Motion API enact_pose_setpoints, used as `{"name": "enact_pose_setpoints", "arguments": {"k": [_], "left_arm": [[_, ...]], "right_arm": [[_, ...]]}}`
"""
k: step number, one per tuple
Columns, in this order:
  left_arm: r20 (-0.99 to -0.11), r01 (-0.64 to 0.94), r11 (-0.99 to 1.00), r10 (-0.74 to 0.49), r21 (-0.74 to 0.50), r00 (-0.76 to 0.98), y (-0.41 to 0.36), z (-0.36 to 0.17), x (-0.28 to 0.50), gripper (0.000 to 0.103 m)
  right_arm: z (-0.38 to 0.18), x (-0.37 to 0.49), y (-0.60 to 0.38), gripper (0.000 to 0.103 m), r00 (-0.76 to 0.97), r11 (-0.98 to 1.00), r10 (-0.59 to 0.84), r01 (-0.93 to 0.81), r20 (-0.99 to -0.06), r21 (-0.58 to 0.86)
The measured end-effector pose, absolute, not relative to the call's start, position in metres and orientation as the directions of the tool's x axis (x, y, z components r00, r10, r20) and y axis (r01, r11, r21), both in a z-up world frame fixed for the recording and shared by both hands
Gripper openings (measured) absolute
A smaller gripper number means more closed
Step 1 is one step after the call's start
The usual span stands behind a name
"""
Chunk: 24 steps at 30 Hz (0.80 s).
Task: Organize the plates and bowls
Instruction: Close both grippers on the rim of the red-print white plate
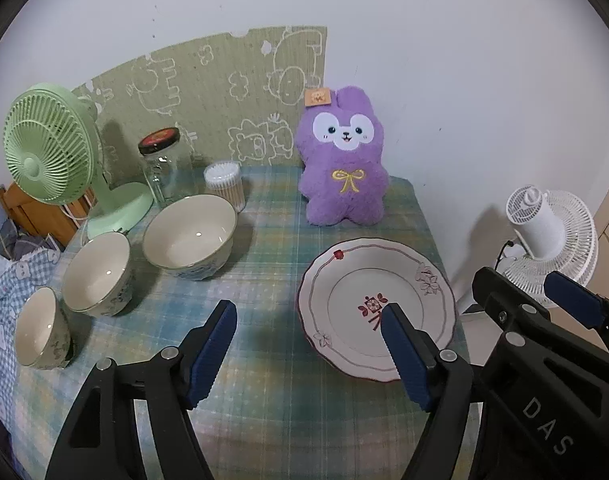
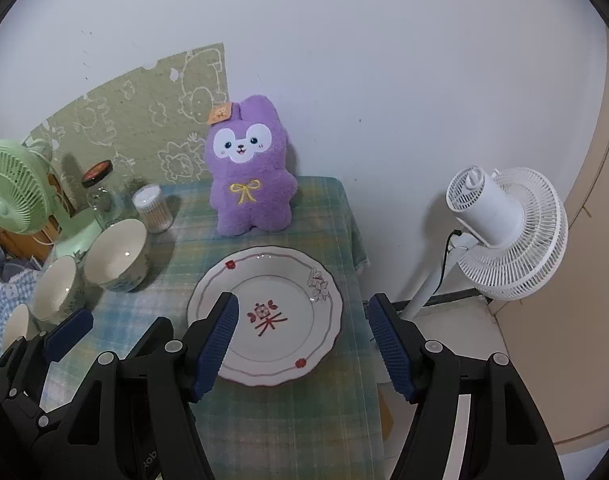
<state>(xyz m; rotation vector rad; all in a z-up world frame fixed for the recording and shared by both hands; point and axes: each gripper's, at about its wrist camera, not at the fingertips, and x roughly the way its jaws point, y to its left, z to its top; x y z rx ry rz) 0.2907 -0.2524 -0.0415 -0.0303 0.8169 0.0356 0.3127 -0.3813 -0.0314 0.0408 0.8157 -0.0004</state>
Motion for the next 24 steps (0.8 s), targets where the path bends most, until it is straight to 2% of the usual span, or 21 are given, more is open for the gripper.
{"name": "enact_pose_setpoints", "arguments": {"k": [6,17,24], "left_arm": [[-0.757,-0.035,0.999,-0.002,-0.032,0.653,-0.255,-0.061,0.311,0.073],[-0.795,-0.041,0.999,0.049,0.03,0.605,-0.263,-0.094,0.348,0.067],[-0.808,-0.035,0.999,0.052,0.038,0.587,-0.263,-0.111,0.36,0.067]], "right_arm": [[-0.051,0.334,-0.383,0.071,0.672,0.999,0.005,0.021,-0.741,0.027],[-0.087,0.367,-0.387,0.071,0.643,0.999,0.0,0.036,-0.765,0.03],[-0.105,0.379,-0.383,0.071,0.629,0.999,0.009,0.032,-0.777,0.038]]}}
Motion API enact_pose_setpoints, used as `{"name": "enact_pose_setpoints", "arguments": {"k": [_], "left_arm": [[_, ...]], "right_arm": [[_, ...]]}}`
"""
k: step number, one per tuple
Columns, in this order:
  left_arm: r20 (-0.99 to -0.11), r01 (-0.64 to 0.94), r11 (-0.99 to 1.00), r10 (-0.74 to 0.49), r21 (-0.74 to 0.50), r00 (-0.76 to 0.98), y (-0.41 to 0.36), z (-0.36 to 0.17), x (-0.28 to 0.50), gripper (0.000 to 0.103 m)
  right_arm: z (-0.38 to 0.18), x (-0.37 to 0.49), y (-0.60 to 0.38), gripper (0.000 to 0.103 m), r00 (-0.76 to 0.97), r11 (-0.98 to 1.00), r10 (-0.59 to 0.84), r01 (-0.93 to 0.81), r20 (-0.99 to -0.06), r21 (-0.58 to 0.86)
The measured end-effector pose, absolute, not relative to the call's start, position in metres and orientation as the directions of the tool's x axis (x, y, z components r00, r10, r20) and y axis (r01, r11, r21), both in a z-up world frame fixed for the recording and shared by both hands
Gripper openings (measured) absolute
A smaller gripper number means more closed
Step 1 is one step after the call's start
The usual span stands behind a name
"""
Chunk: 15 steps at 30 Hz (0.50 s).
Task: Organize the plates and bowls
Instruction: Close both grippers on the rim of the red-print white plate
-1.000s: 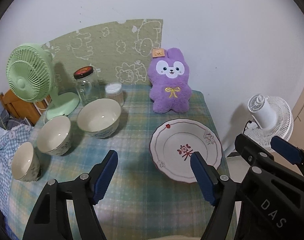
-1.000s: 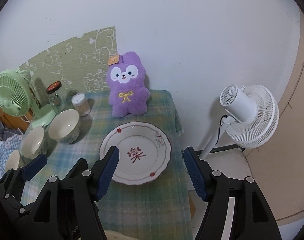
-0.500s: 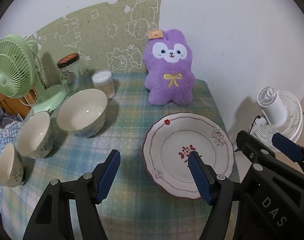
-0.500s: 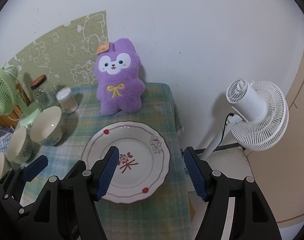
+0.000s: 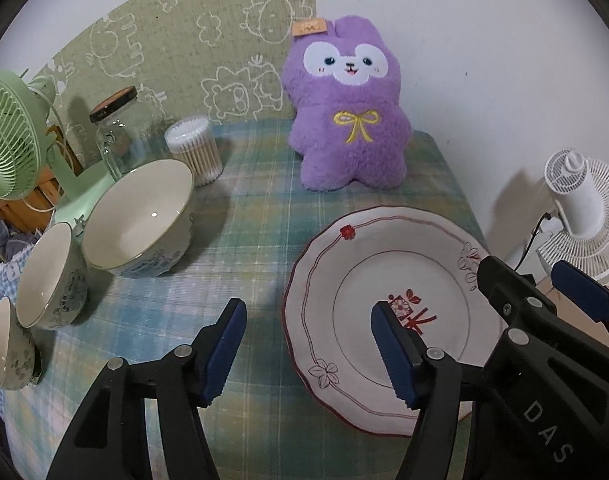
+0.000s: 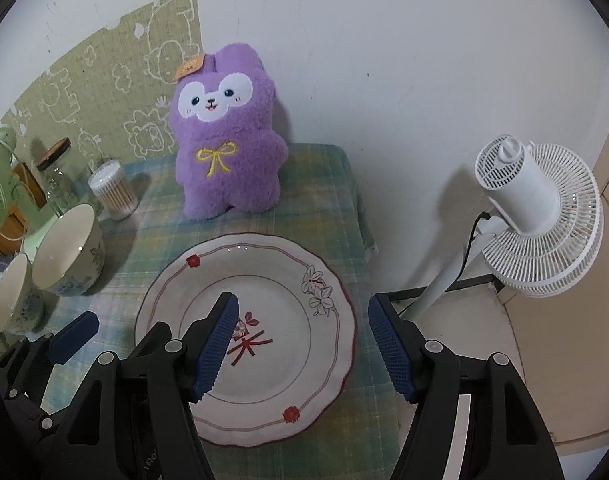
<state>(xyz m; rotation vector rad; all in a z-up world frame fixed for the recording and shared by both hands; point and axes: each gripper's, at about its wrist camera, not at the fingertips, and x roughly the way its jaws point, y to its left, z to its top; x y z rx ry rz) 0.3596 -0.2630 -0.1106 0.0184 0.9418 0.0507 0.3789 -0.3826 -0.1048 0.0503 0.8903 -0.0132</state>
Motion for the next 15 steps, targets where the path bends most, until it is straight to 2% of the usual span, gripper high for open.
{"name": "enact_pose_setpoints", "arguments": {"k": [10,15], "left_arm": [[-0.832,-0.019,0.999,0.047,0.044,0.553,-0.267,-0.13,0.374,0.06],[-0.846,-0.024,0.999,0.044,0.036,0.531,-0.267,-0.137,0.378,0.051]], "right_arm": [[-0.125,0.39,-0.387,0.071,0.604,0.998,-0.016,0.064,-0.797,0.029],[-0.134,0.396,-0.388,0.071,0.59,0.997,-0.022,0.076,-0.807,0.029]]}}
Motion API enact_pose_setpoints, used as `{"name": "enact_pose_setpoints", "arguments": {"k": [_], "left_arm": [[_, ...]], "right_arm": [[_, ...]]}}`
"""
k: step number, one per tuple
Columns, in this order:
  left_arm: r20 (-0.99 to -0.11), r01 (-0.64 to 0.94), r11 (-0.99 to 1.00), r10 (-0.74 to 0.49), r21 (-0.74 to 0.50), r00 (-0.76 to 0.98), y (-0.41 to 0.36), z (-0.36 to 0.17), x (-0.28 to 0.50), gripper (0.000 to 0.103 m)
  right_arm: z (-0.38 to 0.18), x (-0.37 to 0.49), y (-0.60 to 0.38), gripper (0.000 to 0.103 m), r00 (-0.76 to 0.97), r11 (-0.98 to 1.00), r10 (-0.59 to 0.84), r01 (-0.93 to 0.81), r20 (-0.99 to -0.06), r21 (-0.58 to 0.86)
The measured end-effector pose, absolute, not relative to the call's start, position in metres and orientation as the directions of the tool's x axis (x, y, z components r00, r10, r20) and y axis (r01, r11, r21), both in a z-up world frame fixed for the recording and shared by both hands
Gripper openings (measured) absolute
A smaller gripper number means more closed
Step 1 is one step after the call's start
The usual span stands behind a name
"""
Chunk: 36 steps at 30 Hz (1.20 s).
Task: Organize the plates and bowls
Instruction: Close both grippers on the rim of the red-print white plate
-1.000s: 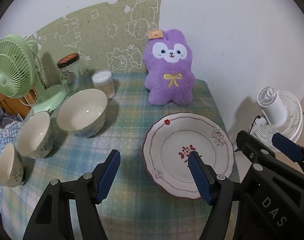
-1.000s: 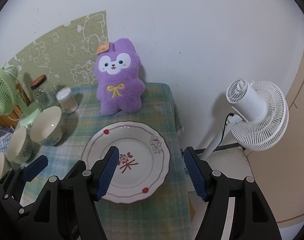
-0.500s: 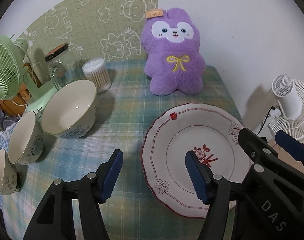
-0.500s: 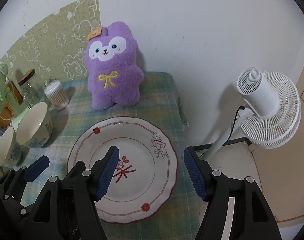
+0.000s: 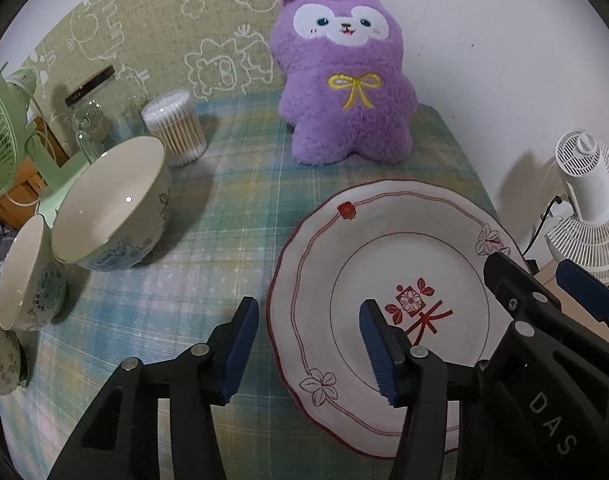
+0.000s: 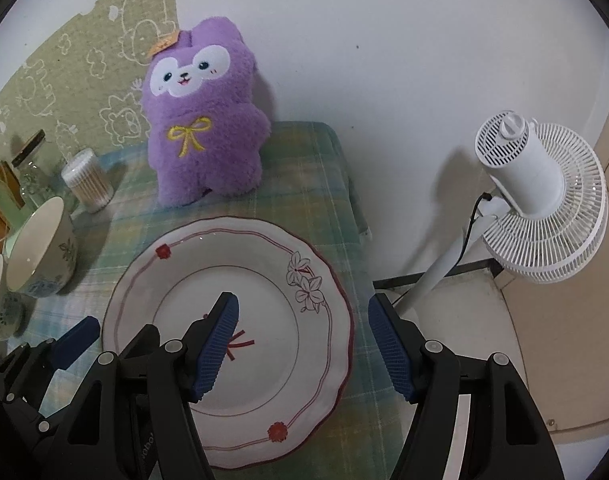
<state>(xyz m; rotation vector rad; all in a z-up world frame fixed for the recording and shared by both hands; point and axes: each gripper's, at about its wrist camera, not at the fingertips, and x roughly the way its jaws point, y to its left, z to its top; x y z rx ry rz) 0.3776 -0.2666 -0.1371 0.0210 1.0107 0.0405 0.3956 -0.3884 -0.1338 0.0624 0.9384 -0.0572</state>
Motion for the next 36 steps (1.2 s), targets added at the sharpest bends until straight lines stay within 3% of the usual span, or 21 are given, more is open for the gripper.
{"name": "enact_pose_setpoints", "arguments": {"k": [14,17,19,21,36], "left_arm": [[-0.865,-0.052,0.998,0.053,0.031,0.498,-0.265,-0.151,0.381,0.04],[-0.865,-0.065,0.998,0.054,0.025,0.499,-0.264,-0.151,0.381,0.039],[-0.863,-0.061,0.998,0.061,0.035,0.501,-0.265,-0.151,0.38,0.039],[-0.862,-0.063,0.997,0.064,0.037,0.502,-0.264,-0.152,0.38,0.038],[-0.856,-0.066,0.995,0.099,0.075,0.508,-0.262,-0.147,0.376,0.034]], "right_arm": [[-0.154,0.399,-0.398,0.07,0.556,0.996,-0.053,0.093,-0.83,-0.001],[-0.159,0.399,-0.4,0.054,0.547,0.995,-0.054,0.096,-0.835,-0.001],[-0.162,0.4,-0.4,0.051,0.54,0.996,-0.05,0.092,-0.84,0.0],[-0.164,0.4,-0.4,0.041,0.537,0.996,-0.051,0.092,-0.842,-0.001],[-0.164,0.402,-0.394,0.034,0.531,0.994,-0.087,0.103,-0.843,-0.038]]}}
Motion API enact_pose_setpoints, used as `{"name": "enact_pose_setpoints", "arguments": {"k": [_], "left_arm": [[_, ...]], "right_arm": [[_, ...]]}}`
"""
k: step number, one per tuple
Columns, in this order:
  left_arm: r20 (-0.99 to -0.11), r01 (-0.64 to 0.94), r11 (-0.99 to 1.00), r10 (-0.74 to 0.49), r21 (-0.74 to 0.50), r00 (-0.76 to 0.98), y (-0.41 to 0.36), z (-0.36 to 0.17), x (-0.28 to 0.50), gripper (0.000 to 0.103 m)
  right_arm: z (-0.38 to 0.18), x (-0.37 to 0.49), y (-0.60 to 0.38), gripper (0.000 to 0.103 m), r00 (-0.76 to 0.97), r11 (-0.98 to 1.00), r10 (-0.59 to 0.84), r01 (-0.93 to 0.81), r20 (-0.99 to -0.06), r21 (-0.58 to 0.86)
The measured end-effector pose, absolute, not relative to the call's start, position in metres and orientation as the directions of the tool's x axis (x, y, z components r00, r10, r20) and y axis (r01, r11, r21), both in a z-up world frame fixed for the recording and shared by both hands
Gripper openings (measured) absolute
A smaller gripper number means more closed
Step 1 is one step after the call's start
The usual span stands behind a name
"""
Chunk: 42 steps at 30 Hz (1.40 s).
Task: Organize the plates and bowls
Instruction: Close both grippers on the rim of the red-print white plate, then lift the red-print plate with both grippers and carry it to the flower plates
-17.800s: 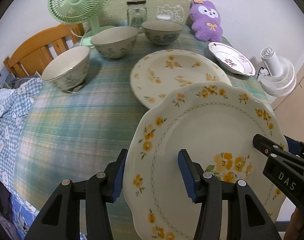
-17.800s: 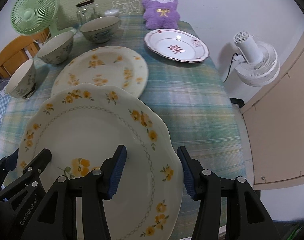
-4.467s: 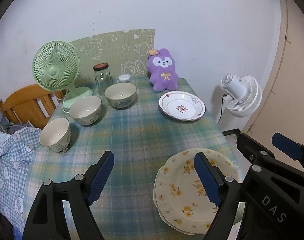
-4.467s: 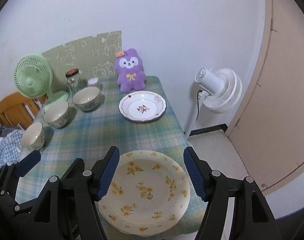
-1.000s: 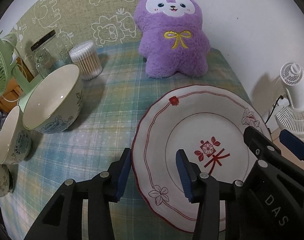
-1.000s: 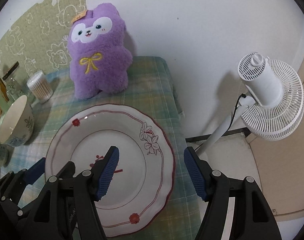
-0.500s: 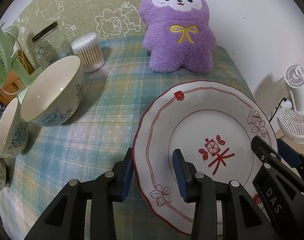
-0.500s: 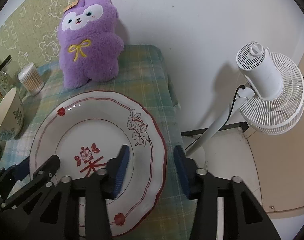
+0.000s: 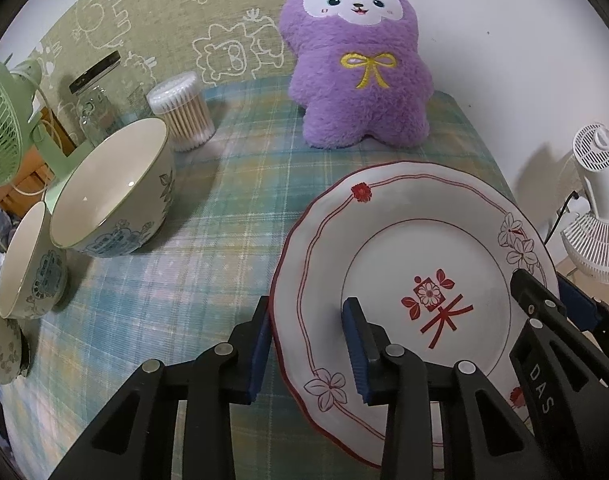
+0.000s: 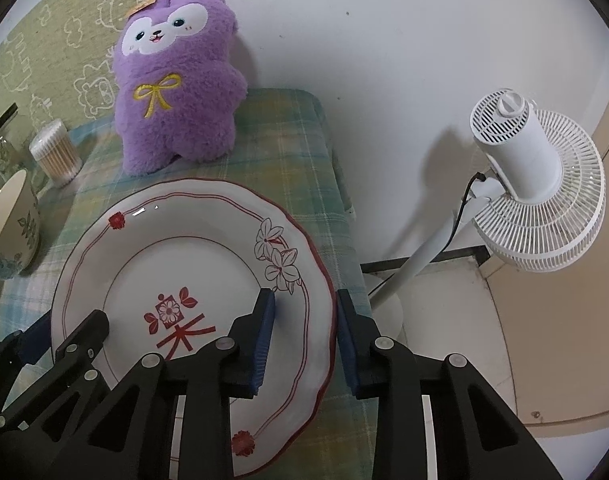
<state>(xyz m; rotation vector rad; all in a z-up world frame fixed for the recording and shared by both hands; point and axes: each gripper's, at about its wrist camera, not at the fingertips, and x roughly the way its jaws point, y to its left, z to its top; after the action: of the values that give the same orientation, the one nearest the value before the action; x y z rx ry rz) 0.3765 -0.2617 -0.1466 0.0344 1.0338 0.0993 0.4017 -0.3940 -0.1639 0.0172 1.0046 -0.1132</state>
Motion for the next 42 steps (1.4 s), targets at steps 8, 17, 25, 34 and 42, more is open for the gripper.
{"name": "enact_pose_setpoints", "arguments": {"k": [8,17,25,34,42], "left_arm": [[-0.854,-0.076,0.993,0.116,0.089,0.507,-0.253,-0.142,0.369,0.034],[-0.861,-0.09,0.991,0.134,0.103,0.49,-0.238,-0.143,0.351,0.034],[-0.866,-0.113,0.989,0.14,0.097,0.48,-0.221,-0.143,0.33,0.034],[-0.857,-0.112,0.989,0.144,0.101,0.495,-0.209,-0.139,0.309,0.034],[-0.851,-0.118,0.989,0.139,0.091,0.506,-0.201,-0.134,0.295,0.034]], "right_arm": [[-0.16,0.395,-0.385,0.033,0.522,0.995,-0.072,0.091,-0.85,-0.029],[-0.157,0.376,-0.368,0.033,0.511,0.997,-0.061,0.066,-0.858,-0.031],[-0.156,0.352,-0.348,0.033,0.501,0.998,-0.051,0.05,-0.864,-0.03],[-0.149,0.329,-0.334,0.032,0.505,0.998,-0.053,0.05,-0.862,-0.032],[-0.139,0.311,-0.325,0.032,0.518,0.998,-0.061,0.048,-0.853,-0.042]]}}
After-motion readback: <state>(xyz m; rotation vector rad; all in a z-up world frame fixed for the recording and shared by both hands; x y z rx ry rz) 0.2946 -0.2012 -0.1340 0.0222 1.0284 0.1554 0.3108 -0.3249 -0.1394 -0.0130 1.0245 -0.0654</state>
